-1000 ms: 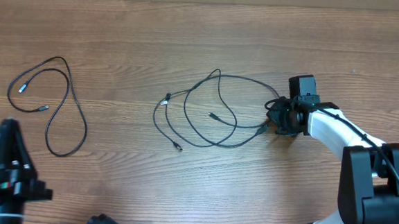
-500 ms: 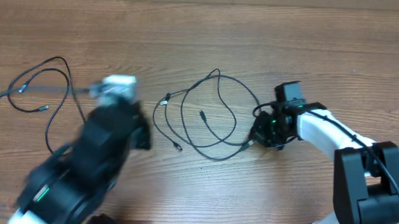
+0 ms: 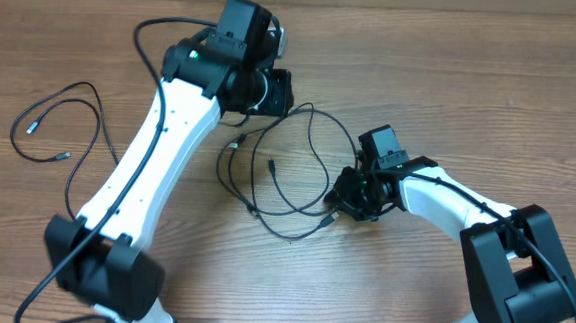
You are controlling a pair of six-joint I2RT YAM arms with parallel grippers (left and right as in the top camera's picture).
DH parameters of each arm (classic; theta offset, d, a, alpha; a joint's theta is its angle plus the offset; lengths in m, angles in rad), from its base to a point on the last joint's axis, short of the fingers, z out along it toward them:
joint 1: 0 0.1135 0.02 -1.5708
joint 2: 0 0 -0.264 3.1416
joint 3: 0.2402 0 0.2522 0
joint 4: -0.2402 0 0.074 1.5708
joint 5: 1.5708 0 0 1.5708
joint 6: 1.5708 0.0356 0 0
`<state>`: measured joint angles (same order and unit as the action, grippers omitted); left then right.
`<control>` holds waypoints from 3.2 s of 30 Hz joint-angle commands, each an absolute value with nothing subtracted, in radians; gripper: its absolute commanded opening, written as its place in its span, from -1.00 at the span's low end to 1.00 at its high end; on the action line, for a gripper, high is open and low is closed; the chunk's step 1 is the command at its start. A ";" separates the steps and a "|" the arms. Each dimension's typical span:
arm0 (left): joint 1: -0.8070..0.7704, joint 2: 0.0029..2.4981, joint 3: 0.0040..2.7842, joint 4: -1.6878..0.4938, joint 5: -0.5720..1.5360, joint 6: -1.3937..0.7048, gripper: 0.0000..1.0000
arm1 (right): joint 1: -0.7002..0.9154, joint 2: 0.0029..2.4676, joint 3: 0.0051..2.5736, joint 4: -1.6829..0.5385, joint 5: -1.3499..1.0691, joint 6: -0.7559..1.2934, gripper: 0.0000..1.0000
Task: Untangle cables
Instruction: 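Move the left gripper back to the center cable and grasp it, then pull the grasped cable far left with the left gripper and release it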
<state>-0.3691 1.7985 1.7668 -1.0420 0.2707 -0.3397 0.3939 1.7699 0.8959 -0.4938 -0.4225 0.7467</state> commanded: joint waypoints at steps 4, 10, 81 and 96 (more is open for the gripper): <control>-0.398 2.001 1.796 -0.969 0.435 -0.412 0.02 | 0.389 1.781 0.877 -0.504 -0.371 0.755 -0.48; -0.435 2.159 1.796 -0.942 0.419 -0.416 -0.16 | 0.389 1.781 0.877 -0.505 -0.368 0.755 -0.48; -0.491 0.989 1.929 -0.661 -0.388 -0.247 -0.92 | 0.392 1.781 0.877 -0.505 -0.360 0.756 -0.92; -0.490 0.989 1.928 -0.215 -1.103 0.143 -0.91 | 0.392 1.781 0.877 -0.503 -0.360 0.760 -0.92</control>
